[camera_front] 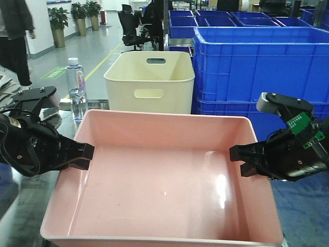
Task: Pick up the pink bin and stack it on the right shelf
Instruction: 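Hold the pink bin with both grippers while the base drives to the table, then lower the pink bin onto the table with both grippers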
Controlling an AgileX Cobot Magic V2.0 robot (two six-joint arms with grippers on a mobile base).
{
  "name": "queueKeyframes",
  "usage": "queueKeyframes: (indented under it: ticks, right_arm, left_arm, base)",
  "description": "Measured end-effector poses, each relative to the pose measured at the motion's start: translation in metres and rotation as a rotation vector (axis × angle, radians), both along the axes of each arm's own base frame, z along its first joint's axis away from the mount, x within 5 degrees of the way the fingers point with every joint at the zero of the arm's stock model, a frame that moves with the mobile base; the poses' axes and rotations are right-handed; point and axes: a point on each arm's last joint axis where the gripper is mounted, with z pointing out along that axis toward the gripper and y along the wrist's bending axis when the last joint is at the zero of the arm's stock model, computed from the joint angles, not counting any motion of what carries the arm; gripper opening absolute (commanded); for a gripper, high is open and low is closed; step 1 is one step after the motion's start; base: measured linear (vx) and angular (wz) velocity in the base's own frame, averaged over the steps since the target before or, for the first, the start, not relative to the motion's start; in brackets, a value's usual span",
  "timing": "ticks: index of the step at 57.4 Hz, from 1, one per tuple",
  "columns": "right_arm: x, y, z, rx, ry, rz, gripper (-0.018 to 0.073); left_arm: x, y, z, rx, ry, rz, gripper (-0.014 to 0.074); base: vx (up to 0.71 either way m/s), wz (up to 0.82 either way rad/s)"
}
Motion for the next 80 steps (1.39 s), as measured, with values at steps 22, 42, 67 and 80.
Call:
queueKeyframes:
  ticks: [22,42,67,80]
  right_arm:
    - [0.0001,0.0001,0.0001,0.001,-0.001,0.0,-0.0008]
    - [0.0001,0.0001,0.0001,0.001,-0.001,0.0,-0.0008]
    - [0.0,0.0001,0.0,0.001,0.0,0.0,-0.0008]
    - [0.0,0.0001,0.0,0.001,0.0,0.0,-0.0008]
  left_arm:
    - [0.0,0.0,0.0,0.0,0.0,0.0,-0.0005]
    - [0.0,0.0,0.0,0.0,0.0,0.0,-0.0005]
    - [-0.0001,0.0,0.0,0.0,0.001,0.0,-0.0005]
    - [-0.0001,0.0,0.0,0.0,0.001,0.0,-0.0005]
  base:
    - [0.18,-0.01]
    - [0.07,-0.02]
    - [0.01,0.0]
    - [0.0,0.0]
